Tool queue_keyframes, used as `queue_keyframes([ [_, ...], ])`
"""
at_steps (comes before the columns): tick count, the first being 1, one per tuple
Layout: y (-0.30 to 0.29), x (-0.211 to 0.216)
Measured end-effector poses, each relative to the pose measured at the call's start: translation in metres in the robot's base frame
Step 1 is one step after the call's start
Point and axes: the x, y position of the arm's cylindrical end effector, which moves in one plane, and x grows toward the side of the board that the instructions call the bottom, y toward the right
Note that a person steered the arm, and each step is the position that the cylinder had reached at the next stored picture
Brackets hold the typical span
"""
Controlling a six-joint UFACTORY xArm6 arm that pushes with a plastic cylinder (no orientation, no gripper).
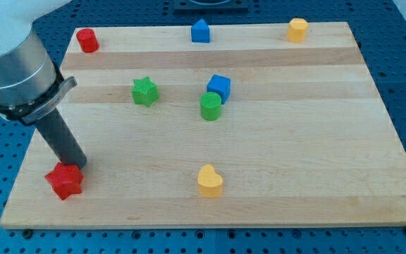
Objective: Push the green star slightly topwards
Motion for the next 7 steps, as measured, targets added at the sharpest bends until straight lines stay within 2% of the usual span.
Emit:
queue_keyframes([
  [2, 0.014, -0.024],
  [3, 0.042, -0.046],
  [4, 0.042, -0.047],
  [5, 0.042, -0.066],
  [6, 0.047, -0.102],
  [7, 0.048, -0.105],
])
